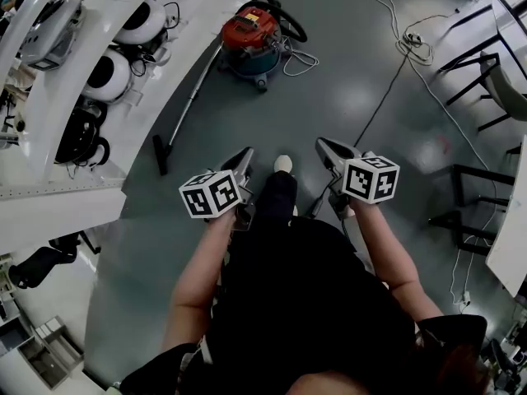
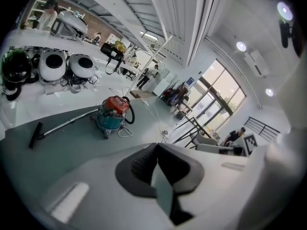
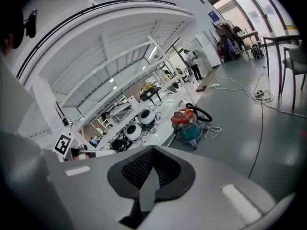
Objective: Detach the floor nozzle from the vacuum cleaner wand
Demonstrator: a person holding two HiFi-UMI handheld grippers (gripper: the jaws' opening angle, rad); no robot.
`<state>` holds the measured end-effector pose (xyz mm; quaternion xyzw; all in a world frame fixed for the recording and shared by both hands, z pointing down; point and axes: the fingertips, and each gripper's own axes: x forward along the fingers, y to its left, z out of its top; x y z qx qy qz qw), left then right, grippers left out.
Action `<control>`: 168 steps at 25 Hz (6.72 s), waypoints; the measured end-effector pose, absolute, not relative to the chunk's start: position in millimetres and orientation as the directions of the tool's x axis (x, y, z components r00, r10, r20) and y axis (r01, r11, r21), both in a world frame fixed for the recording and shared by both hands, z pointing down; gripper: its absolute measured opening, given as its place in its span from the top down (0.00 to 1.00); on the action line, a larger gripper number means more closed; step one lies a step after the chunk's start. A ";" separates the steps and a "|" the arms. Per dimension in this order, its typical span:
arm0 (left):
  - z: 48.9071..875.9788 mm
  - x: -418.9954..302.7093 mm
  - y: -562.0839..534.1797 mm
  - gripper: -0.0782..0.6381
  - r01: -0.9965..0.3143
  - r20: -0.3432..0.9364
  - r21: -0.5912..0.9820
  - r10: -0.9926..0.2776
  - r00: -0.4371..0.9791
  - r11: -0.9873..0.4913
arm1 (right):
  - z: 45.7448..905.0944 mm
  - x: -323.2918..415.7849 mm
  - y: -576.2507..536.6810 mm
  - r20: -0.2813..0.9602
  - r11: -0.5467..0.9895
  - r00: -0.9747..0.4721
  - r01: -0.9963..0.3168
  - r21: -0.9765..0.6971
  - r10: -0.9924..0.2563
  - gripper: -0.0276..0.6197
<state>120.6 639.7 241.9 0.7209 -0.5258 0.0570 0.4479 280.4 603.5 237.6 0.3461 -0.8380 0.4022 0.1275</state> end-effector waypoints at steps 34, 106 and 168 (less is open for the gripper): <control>275.7 90.3 367.3 0.88 -0.801 0.571 0.598 -0.694 0.439 -0.014 | 272.8 249.7 344.2 0.592 0.424 -0.693 -0.721 -0.549 -0.412 0.96; 372.9 -21.1 51.9 0.88 -0.669 0.648 0.651 -0.722 0.244 0.358 | 359.6 106.3 -19.9 0.741 0.666 -0.671 -0.543 -0.511 0.021 0.96; 618.8 -238.5 -129.8 0.88 -0.711 0.710 0.420 -0.692 -0.130 0.564 | 717.6 -143.3 -269.6 0.915 0.996 -0.404 -0.089 -0.020 -0.018 0.69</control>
